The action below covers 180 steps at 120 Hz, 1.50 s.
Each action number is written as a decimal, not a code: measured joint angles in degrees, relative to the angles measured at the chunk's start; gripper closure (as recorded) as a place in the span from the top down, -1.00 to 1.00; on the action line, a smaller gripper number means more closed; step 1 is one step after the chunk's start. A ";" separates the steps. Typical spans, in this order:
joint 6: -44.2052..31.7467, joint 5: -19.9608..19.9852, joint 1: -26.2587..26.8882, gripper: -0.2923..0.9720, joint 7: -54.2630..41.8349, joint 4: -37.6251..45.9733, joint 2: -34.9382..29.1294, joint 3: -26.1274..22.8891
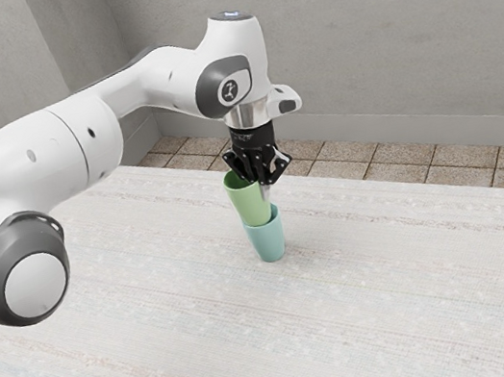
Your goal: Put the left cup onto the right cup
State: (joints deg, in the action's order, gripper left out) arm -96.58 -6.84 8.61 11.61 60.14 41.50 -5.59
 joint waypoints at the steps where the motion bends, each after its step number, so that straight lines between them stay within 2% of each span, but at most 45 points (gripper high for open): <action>1: 0.00 0.00 0.00 -0.70 0.00 0.00 -0.01 0.00; 65: -0.07 -0.04 -0.38 -0.70 0.42 1.92 0.22 0.36; 91: -1.24 0.49 -0.29 -0.01 0.56 3.59 0.48 0.39; 109: -2.08 0.63 -0.26 0.27 0.65 3.89 0.51 0.33; 137: -2.64 0.68 -0.24 0.45 0.75 3.96 0.53 0.34; 180: -2.84 0.36 -0.08 0.52 0.83 3.90 -1.47 0.44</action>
State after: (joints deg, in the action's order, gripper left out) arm -99.42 -6.48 8.52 12.44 64.04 40.04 -5.15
